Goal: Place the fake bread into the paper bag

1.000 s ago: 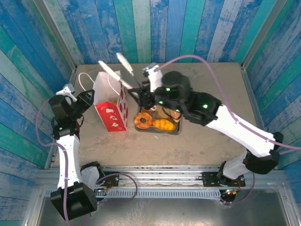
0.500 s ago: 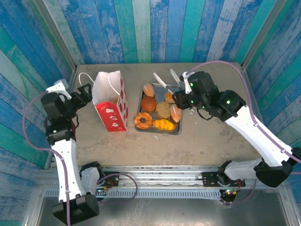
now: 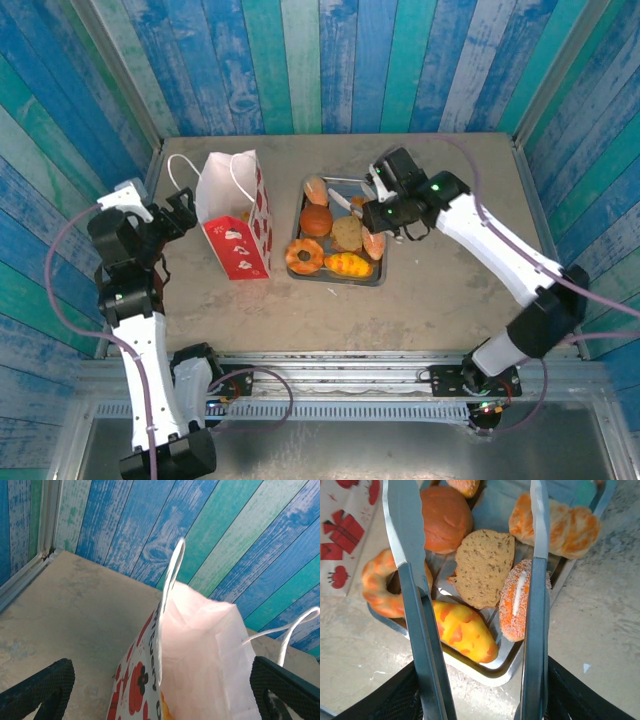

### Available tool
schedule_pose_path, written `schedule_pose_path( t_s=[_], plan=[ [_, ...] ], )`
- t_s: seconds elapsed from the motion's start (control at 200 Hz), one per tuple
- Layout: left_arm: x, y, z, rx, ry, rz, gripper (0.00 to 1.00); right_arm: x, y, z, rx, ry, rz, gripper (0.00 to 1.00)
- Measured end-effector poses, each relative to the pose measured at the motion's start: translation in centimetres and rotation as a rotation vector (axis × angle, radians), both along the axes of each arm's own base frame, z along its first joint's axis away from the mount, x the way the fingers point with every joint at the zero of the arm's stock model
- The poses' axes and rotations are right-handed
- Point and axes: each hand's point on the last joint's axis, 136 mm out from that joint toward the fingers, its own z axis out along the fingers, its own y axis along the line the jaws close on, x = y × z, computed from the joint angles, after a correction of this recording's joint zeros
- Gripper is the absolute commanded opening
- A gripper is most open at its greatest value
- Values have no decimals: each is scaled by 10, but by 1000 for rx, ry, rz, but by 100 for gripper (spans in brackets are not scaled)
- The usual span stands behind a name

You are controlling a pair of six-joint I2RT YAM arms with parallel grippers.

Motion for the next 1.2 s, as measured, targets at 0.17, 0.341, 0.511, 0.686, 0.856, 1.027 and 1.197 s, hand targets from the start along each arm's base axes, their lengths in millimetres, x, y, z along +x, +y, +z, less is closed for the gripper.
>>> schedule_pose_path(
  t_s=[0.17,0.341,0.511,0.686,0.856,1.027,1.197],
  plan=[
    [-2,1,-9,27,30,-1,94,34,12,-29,4,74,2,59],
    [-4,2,-15,53,55,1,94,63,23,-46,14,92,-1,59],
    [-4,4,-17,72,64,5,94,83,35,-57,41,105,3,59],
    [-5,5,-20,77,74,8,94,96,49,-69,68,123,16,59],
    [-5,5,-21,81,79,12,94,103,61,-82,94,153,30,58],
    [-5,6,-21,85,80,14,94,104,65,-95,100,180,32,58],
    [-5,6,-21,89,80,13,94,106,68,-99,105,189,32,57]
  ],
)
